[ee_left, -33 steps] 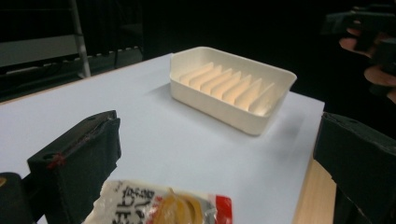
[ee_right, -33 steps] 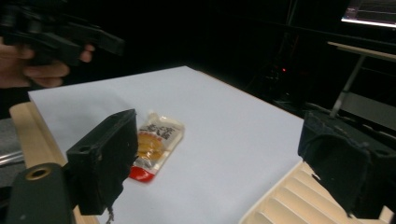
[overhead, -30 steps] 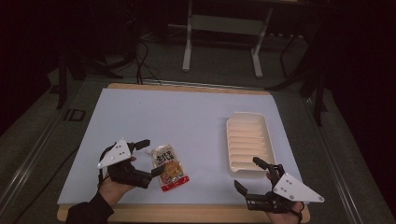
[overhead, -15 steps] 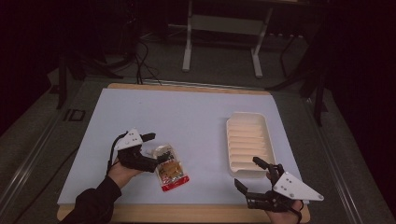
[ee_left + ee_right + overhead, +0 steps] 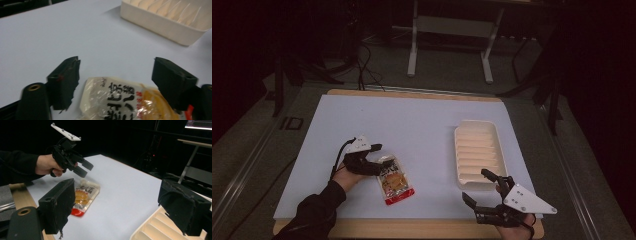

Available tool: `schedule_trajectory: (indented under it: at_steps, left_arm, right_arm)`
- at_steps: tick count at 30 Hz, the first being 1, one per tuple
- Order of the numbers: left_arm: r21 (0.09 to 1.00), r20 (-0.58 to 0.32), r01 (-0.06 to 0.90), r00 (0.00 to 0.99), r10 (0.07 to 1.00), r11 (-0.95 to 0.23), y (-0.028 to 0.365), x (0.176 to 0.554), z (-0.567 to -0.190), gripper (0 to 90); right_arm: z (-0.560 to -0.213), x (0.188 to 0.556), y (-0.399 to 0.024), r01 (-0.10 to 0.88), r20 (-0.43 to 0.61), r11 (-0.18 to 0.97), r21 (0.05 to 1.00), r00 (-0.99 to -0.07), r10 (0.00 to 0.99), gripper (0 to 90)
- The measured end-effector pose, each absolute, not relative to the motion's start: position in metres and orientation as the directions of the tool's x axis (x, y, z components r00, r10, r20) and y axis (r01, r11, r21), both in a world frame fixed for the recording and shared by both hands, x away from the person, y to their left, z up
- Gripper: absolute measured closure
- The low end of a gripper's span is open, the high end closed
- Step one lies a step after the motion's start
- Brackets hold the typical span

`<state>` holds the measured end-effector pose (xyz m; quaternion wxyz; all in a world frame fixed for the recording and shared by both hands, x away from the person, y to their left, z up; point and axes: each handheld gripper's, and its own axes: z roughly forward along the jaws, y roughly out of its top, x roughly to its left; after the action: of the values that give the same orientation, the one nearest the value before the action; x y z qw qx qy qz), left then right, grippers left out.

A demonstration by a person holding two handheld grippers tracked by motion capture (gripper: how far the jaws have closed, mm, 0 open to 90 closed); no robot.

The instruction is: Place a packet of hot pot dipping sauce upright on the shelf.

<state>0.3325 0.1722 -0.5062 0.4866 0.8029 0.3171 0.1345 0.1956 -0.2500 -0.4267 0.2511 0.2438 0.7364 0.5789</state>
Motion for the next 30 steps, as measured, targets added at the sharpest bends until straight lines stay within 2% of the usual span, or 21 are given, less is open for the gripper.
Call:
schedule_trajectory:
  at_steps: [6, 19, 22, 30]
  left_arm:
    - [0.846, -0.114, 0.416, 0.753, 0.648, -0.334, 0.179, 0.339, -0.519, 35.5]
    - [0.794, -0.080, 0.452, 0.741, 0.667, -0.407, 0.177, 0.347, -0.533, 42.1]
    - [0.778, -0.047, 0.447, 0.743, 0.668, -0.441, 0.173, 0.348, -0.537, 42.2]
    - [0.746, -0.060, 0.484, 0.733, 0.678, -0.457, 0.170, 0.350, -0.538, 45.0]
  right_arm:
    - [-0.428, 0.196, -0.250, 0.071, -0.081, 0.206, 0.976, -0.760, 0.645, 14.5]
    - [-0.429, 0.197, -0.250, 0.081, -0.074, 0.208, 0.975, -0.761, 0.644, 14.6]
    - [-0.429, 0.197, -0.250, 0.085, -0.071, 0.209, 0.974, -0.763, 0.643, 14.6]
    - [-0.430, 0.197, -0.249, 0.085, -0.074, 0.213, 0.973, -0.764, 0.641, 14.5]
